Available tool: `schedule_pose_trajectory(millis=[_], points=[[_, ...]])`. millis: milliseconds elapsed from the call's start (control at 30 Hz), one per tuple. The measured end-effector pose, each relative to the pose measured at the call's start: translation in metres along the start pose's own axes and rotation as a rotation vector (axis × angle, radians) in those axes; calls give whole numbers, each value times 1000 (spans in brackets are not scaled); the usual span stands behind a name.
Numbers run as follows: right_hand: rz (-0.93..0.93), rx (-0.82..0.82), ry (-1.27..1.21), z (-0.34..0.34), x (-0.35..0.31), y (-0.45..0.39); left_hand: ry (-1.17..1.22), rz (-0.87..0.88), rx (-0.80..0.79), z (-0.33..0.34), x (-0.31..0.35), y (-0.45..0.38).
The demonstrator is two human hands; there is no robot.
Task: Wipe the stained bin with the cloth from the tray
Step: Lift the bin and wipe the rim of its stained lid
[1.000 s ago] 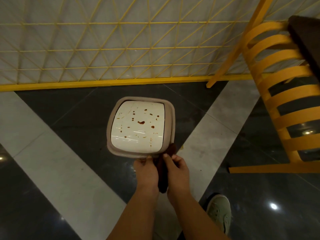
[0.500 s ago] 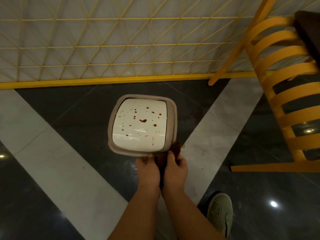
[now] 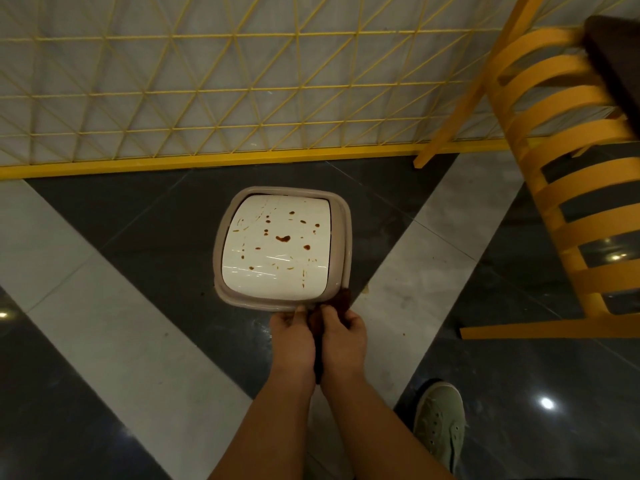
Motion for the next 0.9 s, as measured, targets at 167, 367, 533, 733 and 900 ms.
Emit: schedule_pose_trajectory(millis=[167, 367, 533, 733, 900], points=[[-20, 19, 49, -12, -12, -7, 21, 9, -13, 1, 2, -4], [-10, -15, 259, -12, -66, -42, 54, 30, -44, 3, 5, -7], [-75, -52, 471, -2, -99, -59, -3, 62, -19, 2, 9, -7], [-9, -80, 449, -11, -65, -38, 17, 60, 54, -8, 8, -4], [6, -64, 329, -6, -19, -5, 4, 32, 147, -14, -1, 8]])
Point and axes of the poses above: each hand's wrist, its own y-axis away from the middle knuckle, its own z-axis out of the palm, x = y × z, the point moved 10 cm from there along -y, towards the middle knuckle, and after that the axes turned 13 degrees about -x, right-handed, at the moved point
